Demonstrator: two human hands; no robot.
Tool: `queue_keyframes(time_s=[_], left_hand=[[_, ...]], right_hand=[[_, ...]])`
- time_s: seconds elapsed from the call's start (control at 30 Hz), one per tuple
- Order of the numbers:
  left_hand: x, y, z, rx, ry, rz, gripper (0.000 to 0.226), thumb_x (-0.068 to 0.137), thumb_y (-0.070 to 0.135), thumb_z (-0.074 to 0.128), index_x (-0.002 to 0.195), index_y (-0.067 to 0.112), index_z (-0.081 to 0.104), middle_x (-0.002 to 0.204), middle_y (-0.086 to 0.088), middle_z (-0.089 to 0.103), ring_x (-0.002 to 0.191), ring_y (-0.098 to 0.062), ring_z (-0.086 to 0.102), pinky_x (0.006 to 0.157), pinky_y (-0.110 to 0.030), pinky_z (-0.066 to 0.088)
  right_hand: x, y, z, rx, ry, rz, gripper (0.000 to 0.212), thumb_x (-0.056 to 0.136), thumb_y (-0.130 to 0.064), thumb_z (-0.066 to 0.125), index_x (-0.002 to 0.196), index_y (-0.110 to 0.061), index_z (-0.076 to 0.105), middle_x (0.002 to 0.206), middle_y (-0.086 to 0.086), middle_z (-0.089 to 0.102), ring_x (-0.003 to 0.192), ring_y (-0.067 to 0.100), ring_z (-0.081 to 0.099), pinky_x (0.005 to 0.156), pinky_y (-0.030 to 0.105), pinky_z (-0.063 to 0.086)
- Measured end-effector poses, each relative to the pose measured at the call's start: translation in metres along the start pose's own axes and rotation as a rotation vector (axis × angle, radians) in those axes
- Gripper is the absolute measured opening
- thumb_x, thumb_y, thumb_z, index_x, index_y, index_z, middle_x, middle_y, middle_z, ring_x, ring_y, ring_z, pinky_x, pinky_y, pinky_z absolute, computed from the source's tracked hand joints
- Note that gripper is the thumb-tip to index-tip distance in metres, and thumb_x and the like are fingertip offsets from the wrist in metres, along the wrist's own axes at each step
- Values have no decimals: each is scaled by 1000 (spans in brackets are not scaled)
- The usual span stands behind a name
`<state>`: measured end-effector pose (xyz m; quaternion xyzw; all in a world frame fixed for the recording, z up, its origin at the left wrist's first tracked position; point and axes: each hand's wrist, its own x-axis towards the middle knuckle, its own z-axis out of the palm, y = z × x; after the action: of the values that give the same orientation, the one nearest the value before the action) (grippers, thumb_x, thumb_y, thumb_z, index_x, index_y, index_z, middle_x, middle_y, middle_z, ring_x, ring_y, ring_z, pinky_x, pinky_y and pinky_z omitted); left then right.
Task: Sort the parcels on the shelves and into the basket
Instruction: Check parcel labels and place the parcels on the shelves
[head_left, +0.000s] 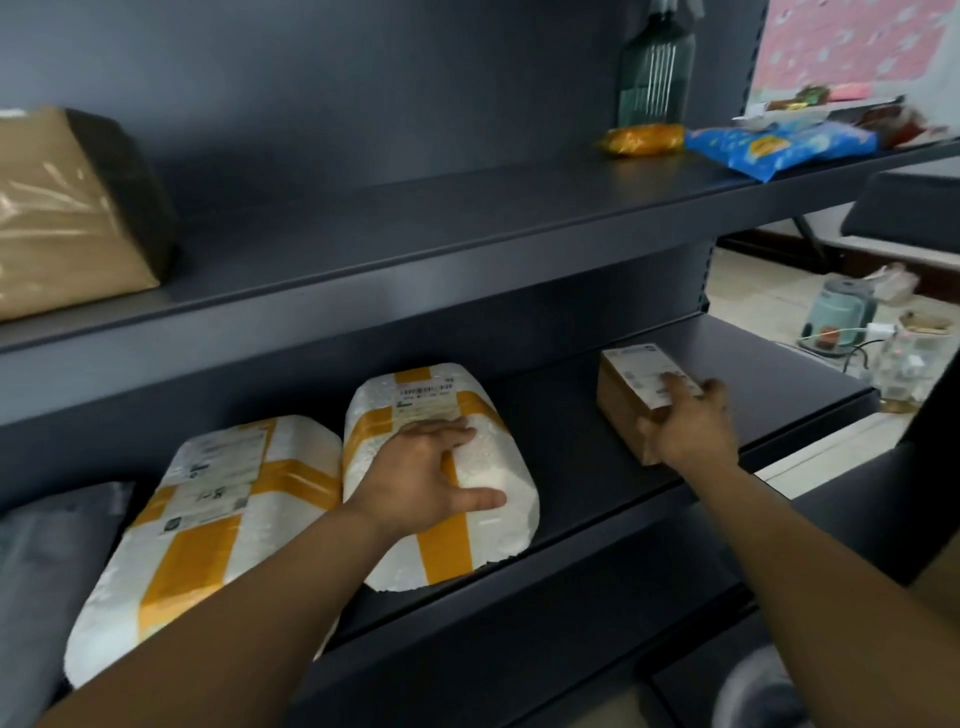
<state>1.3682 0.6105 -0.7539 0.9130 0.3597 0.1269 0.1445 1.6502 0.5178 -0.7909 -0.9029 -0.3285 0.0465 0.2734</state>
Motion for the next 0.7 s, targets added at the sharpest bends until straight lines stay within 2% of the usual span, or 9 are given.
queue_keyframes(time_s=[0.17,0.33,0.43,0.53,0.6,0.7], left_hand=[[-1,3,0,19,-10,-14,89,66,64,71,141,27,41,150,12,33,138,-8,28,112,-20,16],[-4,7,3,70,57,-64,88,71,68,64,144,27,37,152,10,32,139,-10,26,113,-23,16],[-4,7,3,80,51,-69,90,72,69,62,145,25,34,153,7,29,140,-12,24,115,-25,16],[-4,5,1,88,4,-57,91,74,68,60,147,23,31,156,5,24,142,-13,20,117,-26,13],[-3,5,-1,89,-29,-47,90,76,66,59,148,22,28,156,4,22,143,-14,19,116,-26,12],[-6,3,-9,31,-76,-31,80,87,58,52,150,19,21,157,1,20,143,-15,19,115,-25,13]], right_hand=[[-30,-18,10,65,-2,-131,71,80,-35,69,142,-23,37,142,17,19,124,41,31,98,45,39],[-64,-37,20,94,-41,-248,77,77,-44,72,143,-26,36,141,12,19,125,36,33,99,42,40],[-73,-47,23,76,-85,-240,81,77,-48,71,145,-26,32,140,10,19,125,34,32,99,43,41],[-77,-52,23,25,-101,-228,85,78,-55,66,147,-26,26,145,11,11,129,36,25,106,46,35],[-82,-59,22,-27,-43,-282,83,80,-57,62,147,-23,27,150,13,10,134,37,19,110,50,28],[-96,-79,20,-62,130,-486,67,85,-48,62,141,-17,42,150,16,25,139,38,18,113,58,18]])
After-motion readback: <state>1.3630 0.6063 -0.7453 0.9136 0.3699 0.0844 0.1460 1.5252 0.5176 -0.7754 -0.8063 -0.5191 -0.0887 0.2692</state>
